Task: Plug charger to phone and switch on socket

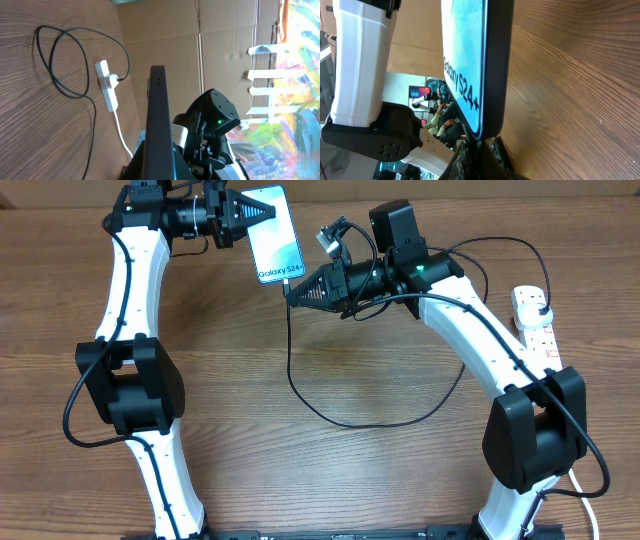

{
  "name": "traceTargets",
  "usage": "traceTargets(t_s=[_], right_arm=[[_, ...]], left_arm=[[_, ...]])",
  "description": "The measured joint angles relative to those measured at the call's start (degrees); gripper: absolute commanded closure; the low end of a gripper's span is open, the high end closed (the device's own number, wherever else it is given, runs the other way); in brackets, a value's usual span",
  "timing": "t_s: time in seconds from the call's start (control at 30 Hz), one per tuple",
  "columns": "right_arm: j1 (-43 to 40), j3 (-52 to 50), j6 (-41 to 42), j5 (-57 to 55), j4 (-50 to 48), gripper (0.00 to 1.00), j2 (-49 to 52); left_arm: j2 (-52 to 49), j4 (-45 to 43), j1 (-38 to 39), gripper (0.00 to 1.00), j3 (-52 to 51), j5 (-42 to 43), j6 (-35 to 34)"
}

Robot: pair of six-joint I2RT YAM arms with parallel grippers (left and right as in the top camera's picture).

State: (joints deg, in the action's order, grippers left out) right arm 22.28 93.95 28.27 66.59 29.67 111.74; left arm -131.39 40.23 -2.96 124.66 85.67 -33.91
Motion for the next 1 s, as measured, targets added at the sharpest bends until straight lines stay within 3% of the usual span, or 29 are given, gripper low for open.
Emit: traceTargets(t_s=[1.0], right_arm=[[0.74,0.00,0.02,-2.58,0.22,0.96,0.00]], left_arm=[[0.00,0.00,0.00,0.96,0.00,0.02,0.00]])
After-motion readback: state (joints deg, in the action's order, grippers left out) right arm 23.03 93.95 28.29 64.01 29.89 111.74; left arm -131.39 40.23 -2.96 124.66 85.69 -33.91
